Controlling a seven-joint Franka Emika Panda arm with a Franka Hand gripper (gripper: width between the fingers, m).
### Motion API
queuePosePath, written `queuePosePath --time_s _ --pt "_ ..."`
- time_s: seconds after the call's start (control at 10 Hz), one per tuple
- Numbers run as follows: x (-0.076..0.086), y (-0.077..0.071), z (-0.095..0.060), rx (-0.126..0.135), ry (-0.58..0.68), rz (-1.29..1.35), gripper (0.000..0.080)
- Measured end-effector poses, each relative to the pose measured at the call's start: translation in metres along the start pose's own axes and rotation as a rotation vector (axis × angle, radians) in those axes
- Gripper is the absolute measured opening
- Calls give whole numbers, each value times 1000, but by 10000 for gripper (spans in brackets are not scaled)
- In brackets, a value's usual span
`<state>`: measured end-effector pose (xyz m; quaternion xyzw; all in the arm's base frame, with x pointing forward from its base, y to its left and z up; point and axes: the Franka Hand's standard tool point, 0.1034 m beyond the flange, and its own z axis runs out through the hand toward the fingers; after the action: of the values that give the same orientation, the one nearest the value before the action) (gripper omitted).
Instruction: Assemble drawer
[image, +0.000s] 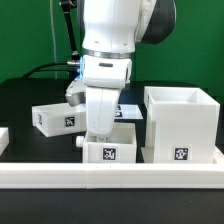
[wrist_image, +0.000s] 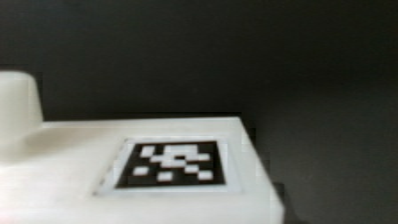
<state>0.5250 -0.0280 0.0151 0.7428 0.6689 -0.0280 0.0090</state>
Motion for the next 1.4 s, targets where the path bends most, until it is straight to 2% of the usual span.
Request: queuePosePath --time_s 0.1,0.2,0.7,0.8,1.1,1.4 --pt "1 1 0 -3 1 3 41" --pt "5 3 -1 -20 5 7 41" --pt "19 6 -4 -24 5 6 41" --pt "19 7 -3 -48 10 7 41" --pt "19 5 -1 -42 8 4 41" --pt "26 2 4 -35 7 -14 41"
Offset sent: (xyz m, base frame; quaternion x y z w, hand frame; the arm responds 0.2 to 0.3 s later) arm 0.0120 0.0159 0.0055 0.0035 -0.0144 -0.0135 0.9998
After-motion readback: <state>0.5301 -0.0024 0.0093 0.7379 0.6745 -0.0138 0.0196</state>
